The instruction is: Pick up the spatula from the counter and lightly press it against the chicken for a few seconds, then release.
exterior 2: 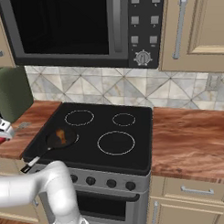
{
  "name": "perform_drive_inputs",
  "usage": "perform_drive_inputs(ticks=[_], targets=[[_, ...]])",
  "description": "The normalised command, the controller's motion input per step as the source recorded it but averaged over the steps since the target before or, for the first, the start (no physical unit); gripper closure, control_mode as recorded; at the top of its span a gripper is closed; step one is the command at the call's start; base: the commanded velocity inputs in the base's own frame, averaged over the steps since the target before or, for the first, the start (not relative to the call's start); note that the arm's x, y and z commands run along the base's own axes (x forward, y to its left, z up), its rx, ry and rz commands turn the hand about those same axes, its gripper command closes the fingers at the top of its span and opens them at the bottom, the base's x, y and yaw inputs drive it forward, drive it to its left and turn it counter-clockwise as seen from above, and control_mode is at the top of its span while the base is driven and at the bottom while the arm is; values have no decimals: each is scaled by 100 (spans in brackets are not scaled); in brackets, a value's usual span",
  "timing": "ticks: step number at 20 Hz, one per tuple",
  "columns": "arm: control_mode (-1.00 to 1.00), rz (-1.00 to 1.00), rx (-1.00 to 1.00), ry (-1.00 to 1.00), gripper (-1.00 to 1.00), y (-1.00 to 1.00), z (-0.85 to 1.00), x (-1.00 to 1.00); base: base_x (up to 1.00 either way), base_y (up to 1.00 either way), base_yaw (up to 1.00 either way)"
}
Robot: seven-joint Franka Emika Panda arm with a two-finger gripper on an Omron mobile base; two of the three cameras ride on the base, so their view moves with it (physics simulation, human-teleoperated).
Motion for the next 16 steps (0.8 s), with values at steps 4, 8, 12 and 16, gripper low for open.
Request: perform_drive_inputs(ticks=[4,8,12,16], targets=[[-100,0,-1,6,-100,25,-33,14,0,0,0],[-100,0,-2,7,100,24,-30,13,0,0,0],[-100,0,-1,1,100,1,-11,1,0,0,0],[-100,0,0,0,100,-5,-5,0,0,0,0]])
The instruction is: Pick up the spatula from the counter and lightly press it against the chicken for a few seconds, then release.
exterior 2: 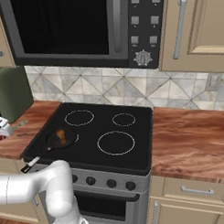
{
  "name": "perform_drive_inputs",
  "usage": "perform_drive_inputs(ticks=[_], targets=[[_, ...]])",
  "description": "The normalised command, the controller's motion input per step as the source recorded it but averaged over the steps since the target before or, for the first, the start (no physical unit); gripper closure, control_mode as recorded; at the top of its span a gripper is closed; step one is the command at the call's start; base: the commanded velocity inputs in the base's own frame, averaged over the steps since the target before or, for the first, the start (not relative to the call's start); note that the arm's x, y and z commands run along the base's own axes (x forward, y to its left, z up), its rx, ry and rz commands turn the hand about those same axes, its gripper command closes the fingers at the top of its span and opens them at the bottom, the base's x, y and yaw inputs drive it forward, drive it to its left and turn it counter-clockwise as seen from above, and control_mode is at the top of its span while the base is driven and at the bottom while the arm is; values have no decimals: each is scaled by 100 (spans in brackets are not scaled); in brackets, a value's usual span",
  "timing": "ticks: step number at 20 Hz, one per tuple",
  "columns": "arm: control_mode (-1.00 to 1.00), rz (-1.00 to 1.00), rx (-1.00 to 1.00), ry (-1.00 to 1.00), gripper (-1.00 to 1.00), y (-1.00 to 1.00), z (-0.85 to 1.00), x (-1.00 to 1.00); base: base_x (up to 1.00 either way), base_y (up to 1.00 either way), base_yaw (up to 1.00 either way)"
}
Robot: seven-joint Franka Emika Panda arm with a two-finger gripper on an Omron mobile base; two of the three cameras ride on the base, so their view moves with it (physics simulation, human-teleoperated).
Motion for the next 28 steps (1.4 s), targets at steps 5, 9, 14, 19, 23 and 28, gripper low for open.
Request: perform_drive_inputs(ticks=[5,9,14,19,23,28], targets=[[-100,0,0,0,100,-4,-2,-8,0,0,0],[-100,0,0,0,100,-12,0,-24,0,0,0],[-100,0,0,0,100,-24,0,-38,0,0,0],[-100,-3,0,0,100,-19,0,-45,0,0,0],[-100,-6,0,0,100,-21,8,-51,0,0,0],[-100,-10,0,-1,100,-26,30,-43,0,0,0]])
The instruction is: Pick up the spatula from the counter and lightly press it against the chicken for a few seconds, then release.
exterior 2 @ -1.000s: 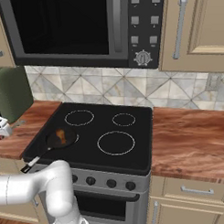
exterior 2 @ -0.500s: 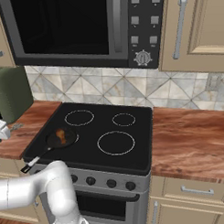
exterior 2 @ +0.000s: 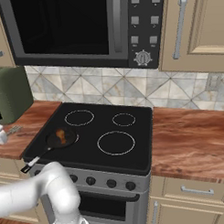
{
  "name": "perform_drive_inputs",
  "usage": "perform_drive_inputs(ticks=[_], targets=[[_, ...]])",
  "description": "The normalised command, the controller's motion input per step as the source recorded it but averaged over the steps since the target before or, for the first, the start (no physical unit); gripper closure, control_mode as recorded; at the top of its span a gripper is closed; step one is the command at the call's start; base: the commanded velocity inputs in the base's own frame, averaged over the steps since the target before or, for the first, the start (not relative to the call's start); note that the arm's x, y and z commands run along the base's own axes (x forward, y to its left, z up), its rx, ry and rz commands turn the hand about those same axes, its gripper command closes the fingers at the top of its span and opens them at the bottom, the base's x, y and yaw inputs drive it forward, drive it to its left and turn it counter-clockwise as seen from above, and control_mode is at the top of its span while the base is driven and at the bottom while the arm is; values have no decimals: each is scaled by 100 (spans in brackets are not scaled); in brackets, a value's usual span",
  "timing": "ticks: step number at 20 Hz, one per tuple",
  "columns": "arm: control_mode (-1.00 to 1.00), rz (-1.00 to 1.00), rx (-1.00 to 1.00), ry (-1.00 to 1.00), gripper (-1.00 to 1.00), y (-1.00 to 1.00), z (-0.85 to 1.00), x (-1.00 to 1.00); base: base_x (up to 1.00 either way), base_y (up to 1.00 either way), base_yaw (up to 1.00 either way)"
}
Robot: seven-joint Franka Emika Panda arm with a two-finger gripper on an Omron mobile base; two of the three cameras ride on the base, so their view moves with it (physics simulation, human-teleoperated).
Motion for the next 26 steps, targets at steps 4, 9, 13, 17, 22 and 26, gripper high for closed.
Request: perform_drive_inputs(ticks=[4,9,13,17,22,26], targets=[[-100,-14,0,0,100,-34,35,-17,0,0,0],[-100,-17,0,0,100,-42,33,-3,0,0,0],[-100,-17,0,0,100,-42,30,0,0,0,0],[-100,-14,0,0,100,-20,20,-4,0,0,0],[-100,-17,0,0,100,-11,15,-13,0,0,0],[-100,-18,1,0,100,-6,22,-21,0,0,0]])
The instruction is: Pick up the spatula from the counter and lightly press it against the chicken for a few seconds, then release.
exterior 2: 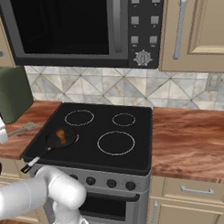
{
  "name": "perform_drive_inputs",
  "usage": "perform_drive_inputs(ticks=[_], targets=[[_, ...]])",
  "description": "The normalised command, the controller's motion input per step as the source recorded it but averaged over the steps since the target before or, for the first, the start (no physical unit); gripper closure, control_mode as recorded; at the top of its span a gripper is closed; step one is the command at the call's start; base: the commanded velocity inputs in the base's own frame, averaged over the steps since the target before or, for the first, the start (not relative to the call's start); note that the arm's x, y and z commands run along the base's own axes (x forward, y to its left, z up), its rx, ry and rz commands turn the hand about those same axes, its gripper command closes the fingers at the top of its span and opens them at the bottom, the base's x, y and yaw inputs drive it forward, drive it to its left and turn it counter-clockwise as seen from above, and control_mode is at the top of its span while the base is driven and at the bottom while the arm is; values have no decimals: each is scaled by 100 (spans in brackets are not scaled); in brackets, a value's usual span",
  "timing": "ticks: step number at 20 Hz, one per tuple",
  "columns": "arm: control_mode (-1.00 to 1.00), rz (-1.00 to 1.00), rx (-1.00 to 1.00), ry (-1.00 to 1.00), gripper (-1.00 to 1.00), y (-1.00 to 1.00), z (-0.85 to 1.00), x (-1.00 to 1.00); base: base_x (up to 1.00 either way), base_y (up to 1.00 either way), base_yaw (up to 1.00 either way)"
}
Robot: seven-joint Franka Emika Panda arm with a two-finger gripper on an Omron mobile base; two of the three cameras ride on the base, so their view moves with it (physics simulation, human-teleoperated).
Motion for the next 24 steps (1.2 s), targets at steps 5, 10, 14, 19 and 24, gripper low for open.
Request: perform_drive_inputs(ticks=[5,10,14,19,24], targets=[[-100,-18,2,0,100,-5,20,-20,0,0,0],[-100,-16,0,0,100,-3,19,-20,0,0,0],[-100,-10,0,0,100,-11,18,-7,0,0,0],[-100,-2,0,0,100,-25,18,0,0,0,0],[-100,0,0,0,100,-32,13,-2,0,0,0]])
